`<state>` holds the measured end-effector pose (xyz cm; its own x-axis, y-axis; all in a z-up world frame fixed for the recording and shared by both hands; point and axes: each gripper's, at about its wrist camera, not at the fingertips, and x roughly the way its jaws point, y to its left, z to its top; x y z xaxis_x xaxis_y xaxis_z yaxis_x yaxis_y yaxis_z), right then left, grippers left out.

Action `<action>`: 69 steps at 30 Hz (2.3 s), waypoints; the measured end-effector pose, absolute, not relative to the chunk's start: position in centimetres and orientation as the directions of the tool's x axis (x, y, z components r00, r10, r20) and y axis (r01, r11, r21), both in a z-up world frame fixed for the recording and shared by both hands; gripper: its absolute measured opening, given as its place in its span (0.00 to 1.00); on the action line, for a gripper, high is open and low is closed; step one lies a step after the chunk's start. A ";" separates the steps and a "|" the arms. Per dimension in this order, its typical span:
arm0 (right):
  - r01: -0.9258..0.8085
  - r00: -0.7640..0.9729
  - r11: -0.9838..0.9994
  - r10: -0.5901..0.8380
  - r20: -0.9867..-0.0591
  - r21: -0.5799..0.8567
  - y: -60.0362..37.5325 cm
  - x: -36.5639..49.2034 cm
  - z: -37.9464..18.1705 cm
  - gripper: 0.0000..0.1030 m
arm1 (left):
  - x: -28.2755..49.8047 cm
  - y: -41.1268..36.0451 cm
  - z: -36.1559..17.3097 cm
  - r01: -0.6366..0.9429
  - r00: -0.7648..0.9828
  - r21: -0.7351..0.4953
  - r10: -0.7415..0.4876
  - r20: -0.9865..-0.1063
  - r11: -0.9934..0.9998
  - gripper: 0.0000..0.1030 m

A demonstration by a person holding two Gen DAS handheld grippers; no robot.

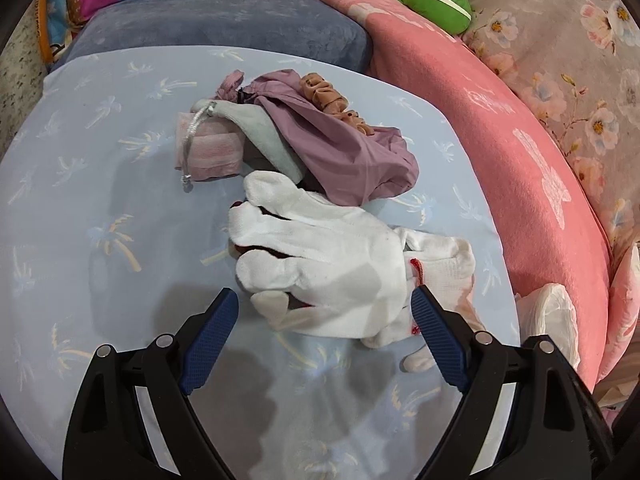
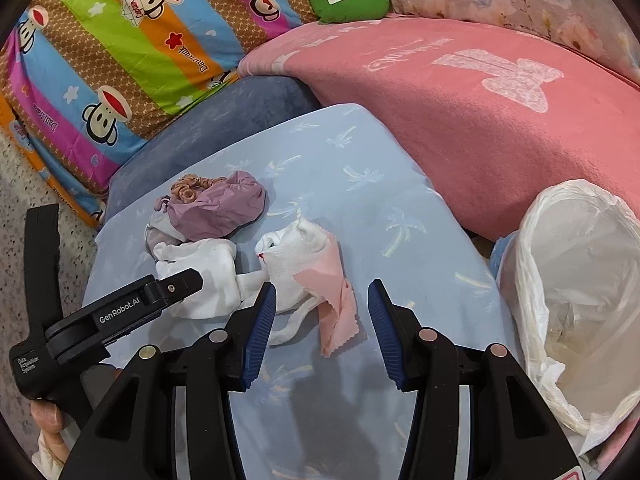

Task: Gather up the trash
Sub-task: 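Grasp the white glove with the left tool while the right grasps the pink cloth, then carry glove and pink cloth over the wastebasket and open both tools to drop them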

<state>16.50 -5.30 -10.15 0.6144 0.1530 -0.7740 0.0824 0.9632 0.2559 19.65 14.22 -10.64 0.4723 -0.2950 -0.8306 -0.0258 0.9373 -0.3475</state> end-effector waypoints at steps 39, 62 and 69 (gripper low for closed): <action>0.096 0.713 0.943 0.158 -0.683 0.318 -8.4 13.0 -5.1 0.02 | 16.4 11.1 -5.9 0.104 0.517 -0.365 -0.364 -0.775 0.925 0.12; 0.213 0.844 0.911 0.011 -0.536 0.353 -19.2 5.1 2.9 0.02 | 12.0 -2.7 0.7 0.437 0.517 -0.287 -0.499 -0.695 0.852 0.12; 0.280 0.848 0.887 -0.050 -0.527 0.366 -23.6 2.7 3.1 0.02 | 11.0 -7.3 1.0 0.526 0.469 -0.269 -0.539 -0.700 0.807 0.12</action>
<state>2.70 -23.64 3.09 0.8481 -0.0504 -0.5274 0.2805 0.8873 0.3662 11.04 -7.26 0.97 0.4688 -0.5387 -0.7000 0.5257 0.8070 -0.2690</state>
